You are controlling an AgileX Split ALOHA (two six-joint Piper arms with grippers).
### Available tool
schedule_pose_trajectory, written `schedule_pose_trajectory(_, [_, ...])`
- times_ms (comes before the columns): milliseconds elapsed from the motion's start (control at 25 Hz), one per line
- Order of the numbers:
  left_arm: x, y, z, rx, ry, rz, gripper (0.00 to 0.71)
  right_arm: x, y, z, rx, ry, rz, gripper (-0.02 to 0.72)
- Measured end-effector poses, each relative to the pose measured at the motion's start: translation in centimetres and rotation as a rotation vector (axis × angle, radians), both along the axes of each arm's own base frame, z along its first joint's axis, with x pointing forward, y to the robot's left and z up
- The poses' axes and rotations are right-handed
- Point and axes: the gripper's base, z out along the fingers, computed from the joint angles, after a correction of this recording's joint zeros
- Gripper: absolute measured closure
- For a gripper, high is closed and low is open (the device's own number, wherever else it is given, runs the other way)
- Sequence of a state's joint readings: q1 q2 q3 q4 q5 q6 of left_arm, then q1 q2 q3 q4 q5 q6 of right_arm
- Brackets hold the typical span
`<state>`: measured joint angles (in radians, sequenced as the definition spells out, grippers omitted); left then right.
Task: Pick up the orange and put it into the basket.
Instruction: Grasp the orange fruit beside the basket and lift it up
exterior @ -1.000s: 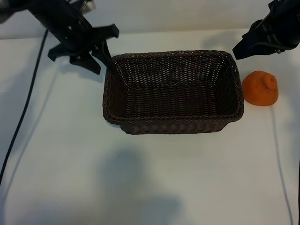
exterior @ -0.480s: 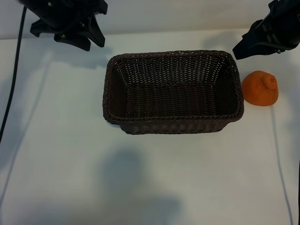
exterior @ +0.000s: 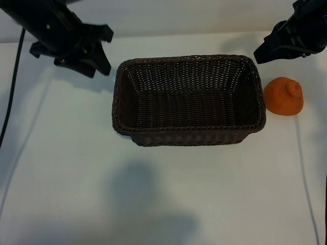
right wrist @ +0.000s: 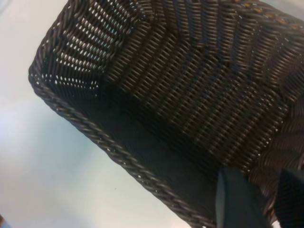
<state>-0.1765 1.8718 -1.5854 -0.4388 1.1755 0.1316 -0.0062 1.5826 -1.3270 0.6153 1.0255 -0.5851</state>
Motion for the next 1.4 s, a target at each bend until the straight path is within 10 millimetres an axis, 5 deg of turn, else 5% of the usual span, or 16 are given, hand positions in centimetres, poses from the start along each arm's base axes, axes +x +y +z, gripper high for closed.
schedule_pose_trajectory(440, [-0.8, -0.2, -0.8, -0.043, 0.014, -0.071, 0.312, 0.0, 0.0, 0.0, 0.0, 0.003, 0.002, 0.46])
schedule_pose_trajectory(800, [0.1, 3.1, -0.4, -0.126, -0.003, 0.023, 0.312, 0.0, 0.0, 0.0, 0.0, 0.003, 0.002, 0.46])
schedule_pose_trajectory(1400, [0.3, 5.3, -0.6, -0.075, -0.016, 0.045, 0.312, 0.0, 0.0, 0.0, 0.0, -0.001, -0.001, 0.46])
